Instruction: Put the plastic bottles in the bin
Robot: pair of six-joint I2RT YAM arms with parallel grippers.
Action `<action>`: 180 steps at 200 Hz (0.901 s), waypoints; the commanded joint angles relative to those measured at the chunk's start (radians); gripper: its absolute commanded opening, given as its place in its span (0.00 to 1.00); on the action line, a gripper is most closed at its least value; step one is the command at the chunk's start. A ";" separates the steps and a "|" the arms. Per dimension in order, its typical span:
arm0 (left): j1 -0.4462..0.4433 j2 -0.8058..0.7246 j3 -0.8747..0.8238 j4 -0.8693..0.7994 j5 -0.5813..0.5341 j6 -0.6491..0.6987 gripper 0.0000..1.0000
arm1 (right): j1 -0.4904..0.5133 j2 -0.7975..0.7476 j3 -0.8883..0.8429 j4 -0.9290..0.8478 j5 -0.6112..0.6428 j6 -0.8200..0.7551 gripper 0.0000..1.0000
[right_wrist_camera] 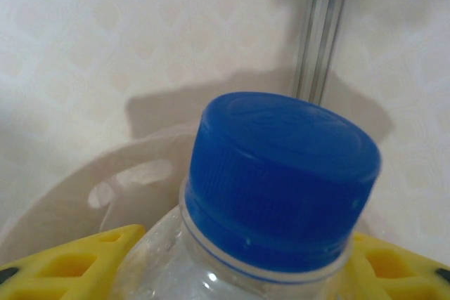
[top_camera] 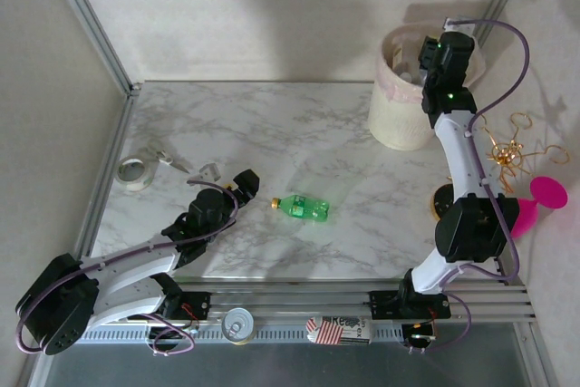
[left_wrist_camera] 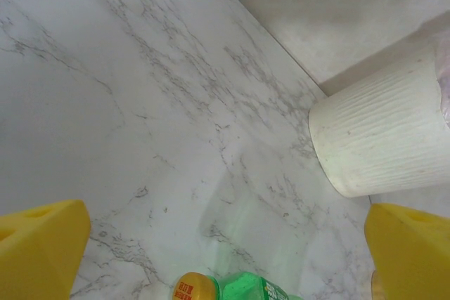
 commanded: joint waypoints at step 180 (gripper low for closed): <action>0.037 -0.080 0.020 -0.040 -0.024 0.035 1.00 | -0.011 -0.218 0.049 -0.042 -0.240 0.086 0.99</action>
